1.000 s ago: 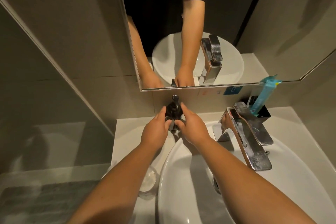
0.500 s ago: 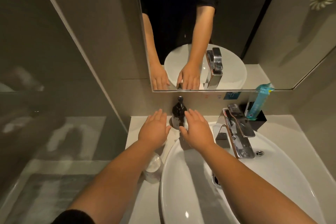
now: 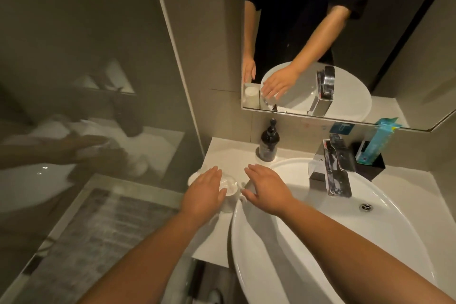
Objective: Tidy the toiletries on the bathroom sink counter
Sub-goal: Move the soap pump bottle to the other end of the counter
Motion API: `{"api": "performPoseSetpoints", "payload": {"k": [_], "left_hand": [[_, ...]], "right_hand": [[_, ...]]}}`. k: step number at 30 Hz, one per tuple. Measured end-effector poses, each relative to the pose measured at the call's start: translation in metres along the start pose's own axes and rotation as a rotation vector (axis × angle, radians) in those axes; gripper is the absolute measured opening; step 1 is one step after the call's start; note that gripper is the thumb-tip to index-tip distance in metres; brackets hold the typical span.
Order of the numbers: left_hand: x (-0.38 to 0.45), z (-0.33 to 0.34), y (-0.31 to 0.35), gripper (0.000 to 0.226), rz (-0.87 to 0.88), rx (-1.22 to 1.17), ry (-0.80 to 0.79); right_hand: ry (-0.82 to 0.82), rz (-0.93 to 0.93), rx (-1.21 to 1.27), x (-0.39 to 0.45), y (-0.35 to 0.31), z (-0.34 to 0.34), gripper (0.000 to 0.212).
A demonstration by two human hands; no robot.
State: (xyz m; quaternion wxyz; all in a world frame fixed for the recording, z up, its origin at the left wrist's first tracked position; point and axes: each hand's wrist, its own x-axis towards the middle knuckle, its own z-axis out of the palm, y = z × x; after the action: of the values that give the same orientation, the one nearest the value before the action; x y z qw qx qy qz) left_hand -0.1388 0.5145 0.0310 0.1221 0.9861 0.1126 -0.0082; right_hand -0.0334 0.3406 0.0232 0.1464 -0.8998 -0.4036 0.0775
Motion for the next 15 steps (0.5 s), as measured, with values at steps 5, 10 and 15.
{"api": "performPoseSetpoints", "payload": {"k": [5, 10, 15], "left_hand": [[-0.024, 0.013, 0.000, 0.053, -0.156, -0.127, -0.046], [-0.022, 0.026, 0.006, 0.034, -0.198, -0.129, -0.008], [-0.013, 0.034, 0.011, 0.025, -0.244, -0.125, -0.005]], "right_hand": [[-0.095, -0.030, 0.038, 0.008, -0.022, 0.016, 0.067], [-0.112, -0.009, 0.017, 0.017, -0.025, 0.029, 0.069], [-0.113, 0.033, -0.020, 0.022, -0.022, 0.042, 0.068]]}}
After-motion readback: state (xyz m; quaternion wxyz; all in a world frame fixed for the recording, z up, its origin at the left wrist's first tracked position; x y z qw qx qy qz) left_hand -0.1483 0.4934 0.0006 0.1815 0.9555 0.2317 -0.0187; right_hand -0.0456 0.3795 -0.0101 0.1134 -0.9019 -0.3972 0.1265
